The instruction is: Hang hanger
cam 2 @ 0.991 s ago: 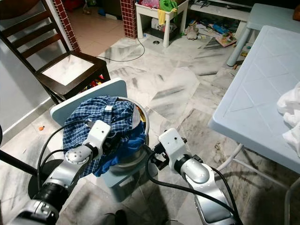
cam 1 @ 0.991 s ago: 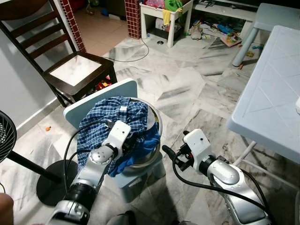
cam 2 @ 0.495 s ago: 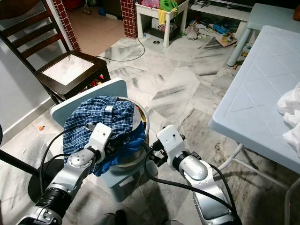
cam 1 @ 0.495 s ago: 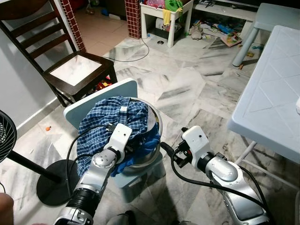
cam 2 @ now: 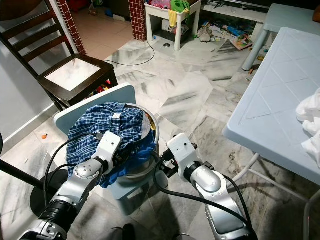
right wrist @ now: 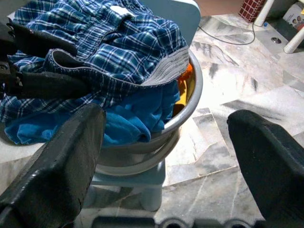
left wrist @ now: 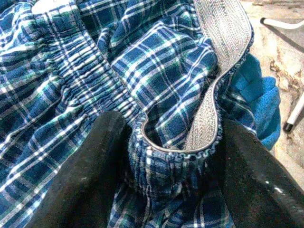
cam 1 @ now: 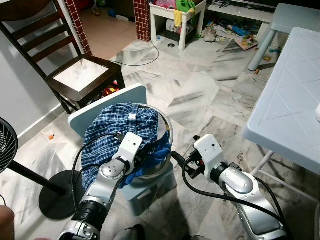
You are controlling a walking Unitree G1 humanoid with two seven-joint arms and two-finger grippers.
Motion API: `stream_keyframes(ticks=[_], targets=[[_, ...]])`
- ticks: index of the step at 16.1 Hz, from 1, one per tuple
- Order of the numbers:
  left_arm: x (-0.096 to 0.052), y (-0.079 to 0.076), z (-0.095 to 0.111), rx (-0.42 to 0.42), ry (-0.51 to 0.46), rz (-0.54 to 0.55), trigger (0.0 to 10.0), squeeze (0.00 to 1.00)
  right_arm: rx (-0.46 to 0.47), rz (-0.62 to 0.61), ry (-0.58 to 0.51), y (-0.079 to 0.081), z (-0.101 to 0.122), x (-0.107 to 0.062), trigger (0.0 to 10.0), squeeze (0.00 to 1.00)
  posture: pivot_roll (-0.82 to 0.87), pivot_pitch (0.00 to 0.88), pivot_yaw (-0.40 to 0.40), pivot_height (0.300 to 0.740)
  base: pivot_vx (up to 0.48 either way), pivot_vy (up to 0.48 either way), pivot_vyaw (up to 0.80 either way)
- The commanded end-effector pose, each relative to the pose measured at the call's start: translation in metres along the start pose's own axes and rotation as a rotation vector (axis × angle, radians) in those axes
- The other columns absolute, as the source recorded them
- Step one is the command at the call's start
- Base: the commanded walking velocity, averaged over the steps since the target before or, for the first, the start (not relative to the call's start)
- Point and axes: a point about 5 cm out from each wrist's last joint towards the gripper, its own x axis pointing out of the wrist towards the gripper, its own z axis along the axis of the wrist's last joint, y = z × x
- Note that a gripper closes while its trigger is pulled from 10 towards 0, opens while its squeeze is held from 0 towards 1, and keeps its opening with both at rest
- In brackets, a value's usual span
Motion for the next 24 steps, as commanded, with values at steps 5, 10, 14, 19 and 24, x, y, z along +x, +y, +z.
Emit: stream_keyframes(ticks=[5, 10, 14, 19, 24], targets=[[-0.001, -0.003, 0.001, 0.001, -0.003, -0.016, 0.0, 0.00, 0.000, 0.004, -0.004, 0.002, 0.000, 0.002, 10.0, 0.00, -0.08, 0.137, 0.055, 0.740, 0.000, 0.000, 0.00], [-0.003, -0.006, 0.005, 0.001, -0.041, 0.016, 0.0, 0.00, 0.001, 0.000, -0.008, 0.000, -0.001, 0.005, 10.0, 0.00, -0.09, 0.111, 0.048, 0.740, 0.000, 0.000, 0.00], [-0.005, -0.006, 0.005, 0.003, -0.057, 0.033, 0.0, 0.00, 0.002, 0.002, -0.009, 0.002, -0.002, 0.006, 10.0, 0.00, -0.09, 0.090, 0.046, 0.740, 0.000, 0.000, 0.00], [-0.009, 0.001, 0.020, 0.009, -0.155, 0.109, 0.0, 0.00, 0.000, 0.000, -0.017, -0.001, -0.001, 0.011, 10.0, 0.00, -0.08, 0.067, 0.042, 0.740, 0.000, 0.000, 0.00], [-0.016, 0.010, 0.041, 0.070, -0.294, 0.189, 0.0, 0.00, -0.005, -0.001, -0.028, -0.001, 0.001, 0.015, 10.0, 0.00, -0.07, 0.055, 0.041, 0.740, 0.000, 0.000, 0.00]])
